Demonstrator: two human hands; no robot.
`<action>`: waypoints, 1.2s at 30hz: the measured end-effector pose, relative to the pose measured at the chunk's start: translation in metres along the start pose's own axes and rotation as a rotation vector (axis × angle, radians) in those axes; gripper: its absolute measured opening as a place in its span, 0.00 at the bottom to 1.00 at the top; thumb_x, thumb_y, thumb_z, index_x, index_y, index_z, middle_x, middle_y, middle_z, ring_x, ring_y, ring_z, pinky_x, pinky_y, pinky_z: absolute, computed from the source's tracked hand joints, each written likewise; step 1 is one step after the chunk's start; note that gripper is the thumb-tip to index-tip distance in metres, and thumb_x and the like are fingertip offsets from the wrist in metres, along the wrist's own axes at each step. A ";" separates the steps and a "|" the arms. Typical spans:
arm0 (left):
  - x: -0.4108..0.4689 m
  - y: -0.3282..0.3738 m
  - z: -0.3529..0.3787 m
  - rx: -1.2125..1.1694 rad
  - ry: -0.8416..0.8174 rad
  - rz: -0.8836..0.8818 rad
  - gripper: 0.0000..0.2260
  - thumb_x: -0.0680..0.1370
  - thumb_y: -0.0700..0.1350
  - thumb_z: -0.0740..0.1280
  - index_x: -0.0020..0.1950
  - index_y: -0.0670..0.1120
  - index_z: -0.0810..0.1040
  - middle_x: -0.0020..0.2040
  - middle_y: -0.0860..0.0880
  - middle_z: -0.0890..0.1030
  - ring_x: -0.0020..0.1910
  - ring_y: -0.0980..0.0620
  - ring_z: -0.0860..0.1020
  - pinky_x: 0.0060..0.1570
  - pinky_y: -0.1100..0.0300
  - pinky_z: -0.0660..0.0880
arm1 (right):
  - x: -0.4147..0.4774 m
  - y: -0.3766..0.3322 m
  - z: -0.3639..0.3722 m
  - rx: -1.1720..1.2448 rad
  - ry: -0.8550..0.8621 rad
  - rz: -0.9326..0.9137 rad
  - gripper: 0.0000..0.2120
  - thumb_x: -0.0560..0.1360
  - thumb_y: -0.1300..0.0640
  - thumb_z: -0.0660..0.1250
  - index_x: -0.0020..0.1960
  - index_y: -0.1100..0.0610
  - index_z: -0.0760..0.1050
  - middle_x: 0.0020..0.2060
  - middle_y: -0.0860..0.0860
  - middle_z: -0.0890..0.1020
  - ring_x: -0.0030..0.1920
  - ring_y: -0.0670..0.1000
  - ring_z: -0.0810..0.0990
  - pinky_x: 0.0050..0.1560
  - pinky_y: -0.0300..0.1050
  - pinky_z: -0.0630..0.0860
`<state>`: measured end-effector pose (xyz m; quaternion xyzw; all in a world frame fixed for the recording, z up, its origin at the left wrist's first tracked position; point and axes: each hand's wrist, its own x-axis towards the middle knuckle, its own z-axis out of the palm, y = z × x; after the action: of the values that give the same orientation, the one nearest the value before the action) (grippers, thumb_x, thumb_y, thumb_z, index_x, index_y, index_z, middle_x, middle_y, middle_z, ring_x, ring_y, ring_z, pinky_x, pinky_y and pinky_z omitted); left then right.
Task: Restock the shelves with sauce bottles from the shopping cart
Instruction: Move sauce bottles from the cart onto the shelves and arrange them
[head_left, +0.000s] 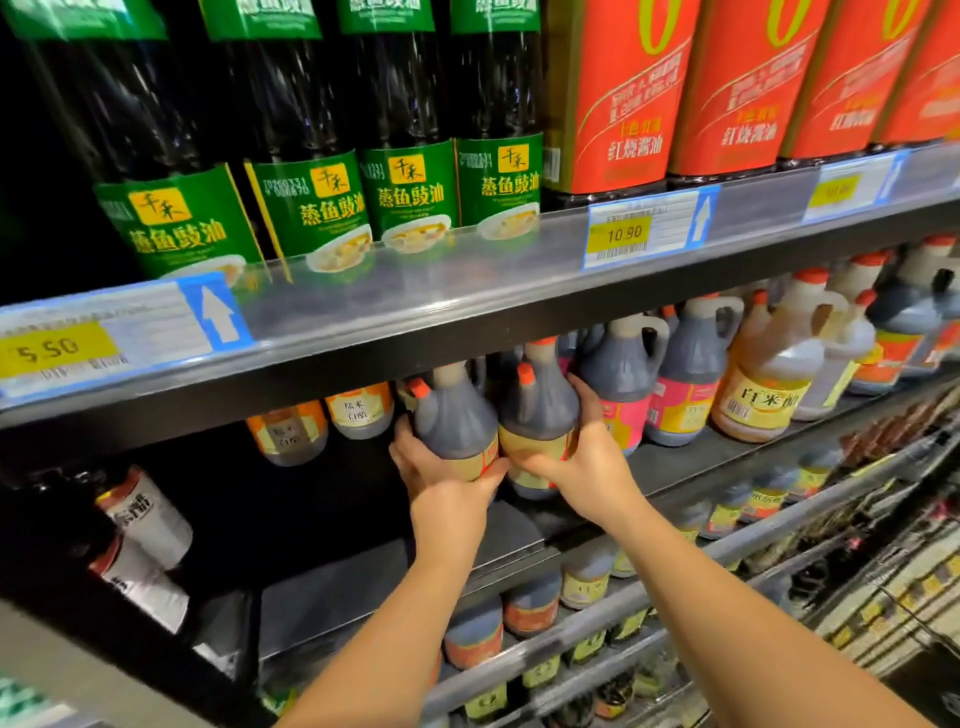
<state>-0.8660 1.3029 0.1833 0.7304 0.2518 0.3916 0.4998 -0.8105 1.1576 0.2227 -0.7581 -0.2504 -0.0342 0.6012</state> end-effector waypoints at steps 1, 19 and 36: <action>0.000 0.001 0.001 0.015 -0.005 -0.005 0.51 0.53 0.58 0.80 0.70 0.60 0.56 0.69 0.46 0.67 0.67 0.44 0.71 0.65 0.47 0.72 | 0.001 0.002 0.000 -0.012 -0.010 0.013 0.48 0.64 0.61 0.80 0.73 0.52 0.55 0.63 0.42 0.72 0.59 0.31 0.72 0.56 0.24 0.67; -0.035 0.023 -0.055 0.258 -0.129 0.046 0.50 0.62 0.58 0.79 0.75 0.56 0.52 0.71 0.46 0.65 0.60 0.42 0.76 0.47 0.52 0.75 | -0.015 -0.016 -0.016 -0.414 0.075 0.053 0.49 0.65 0.43 0.77 0.77 0.52 0.53 0.67 0.49 0.74 0.65 0.50 0.74 0.59 0.51 0.75; -0.174 0.053 0.053 0.126 -0.725 0.299 0.36 0.69 0.59 0.73 0.71 0.52 0.60 0.58 0.57 0.69 0.58 0.55 0.72 0.50 0.51 0.76 | -0.171 0.037 -0.178 -0.542 0.398 0.489 0.35 0.70 0.37 0.71 0.72 0.49 0.64 0.59 0.45 0.74 0.52 0.45 0.75 0.54 0.46 0.77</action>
<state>-0.9222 1.1231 0.1661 0.8791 -0.0267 0.1606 0.4479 -0.9000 0.9289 0.1777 -0.9046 0.0760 -0.1009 0.4070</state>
